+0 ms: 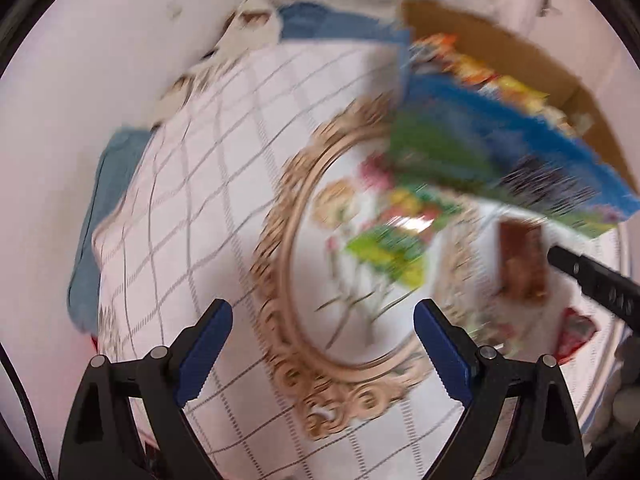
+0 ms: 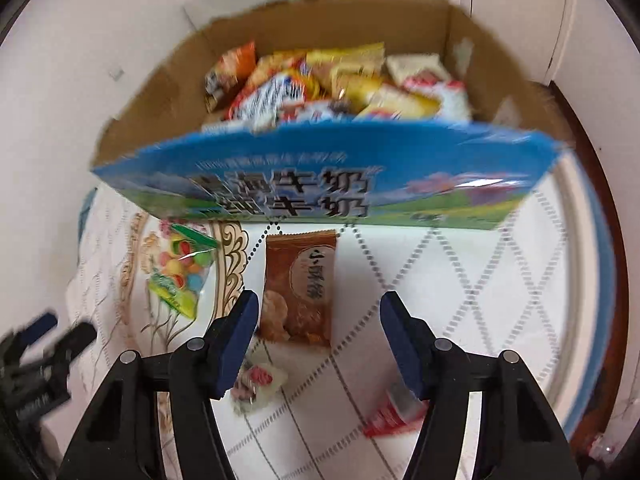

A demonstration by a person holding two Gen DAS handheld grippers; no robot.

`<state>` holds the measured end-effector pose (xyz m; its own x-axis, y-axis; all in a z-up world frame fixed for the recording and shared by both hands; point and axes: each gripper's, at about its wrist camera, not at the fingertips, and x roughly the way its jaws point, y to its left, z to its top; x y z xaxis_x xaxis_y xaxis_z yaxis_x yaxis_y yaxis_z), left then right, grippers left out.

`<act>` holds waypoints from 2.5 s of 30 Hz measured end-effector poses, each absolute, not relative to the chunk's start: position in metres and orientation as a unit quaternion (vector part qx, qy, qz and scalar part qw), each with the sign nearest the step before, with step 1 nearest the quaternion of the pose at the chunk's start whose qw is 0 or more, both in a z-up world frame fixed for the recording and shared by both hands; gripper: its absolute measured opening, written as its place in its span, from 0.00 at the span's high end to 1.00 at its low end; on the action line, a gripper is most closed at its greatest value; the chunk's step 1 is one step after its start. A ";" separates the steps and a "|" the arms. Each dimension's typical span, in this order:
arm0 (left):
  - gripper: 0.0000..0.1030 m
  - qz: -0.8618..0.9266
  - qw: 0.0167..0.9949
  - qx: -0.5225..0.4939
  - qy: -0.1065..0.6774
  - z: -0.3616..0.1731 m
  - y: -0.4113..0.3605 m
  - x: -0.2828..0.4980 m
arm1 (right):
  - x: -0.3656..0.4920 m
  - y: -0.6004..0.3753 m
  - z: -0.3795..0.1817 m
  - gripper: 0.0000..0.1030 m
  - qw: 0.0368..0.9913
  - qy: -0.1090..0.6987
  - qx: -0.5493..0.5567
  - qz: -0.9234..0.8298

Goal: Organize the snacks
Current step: 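Lower both tools back toward the snacks on the bed, then grasp the watermelon candy bag with the left tool while the right tool grasps the brown biscuit pack, then carry both packets into the box and open both tools to release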

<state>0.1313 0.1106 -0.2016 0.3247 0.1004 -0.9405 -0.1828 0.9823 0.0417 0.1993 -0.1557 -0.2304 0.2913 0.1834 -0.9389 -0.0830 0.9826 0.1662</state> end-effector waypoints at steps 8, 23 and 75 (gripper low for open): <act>0.10 0.068 0.799 -0.063 0.594 -0.217 0.121 0.153 | 0.222 -0.108 -0.282 0.33 0.782 0.619 -0.030 0.070; 0.47 -0.052 0.763 0.037 0.643 -0.270 0.053 0.240 | 0.169 -0.164 -0.279 0.44 0.759 0.650 0.007 0.042; 0.51 -0.064 0.740 -0.081 0.665 -0.250 0.078 0.095 | 0.055 -0.203 -0.281 0.44 0.738 0.664 0.094 0.082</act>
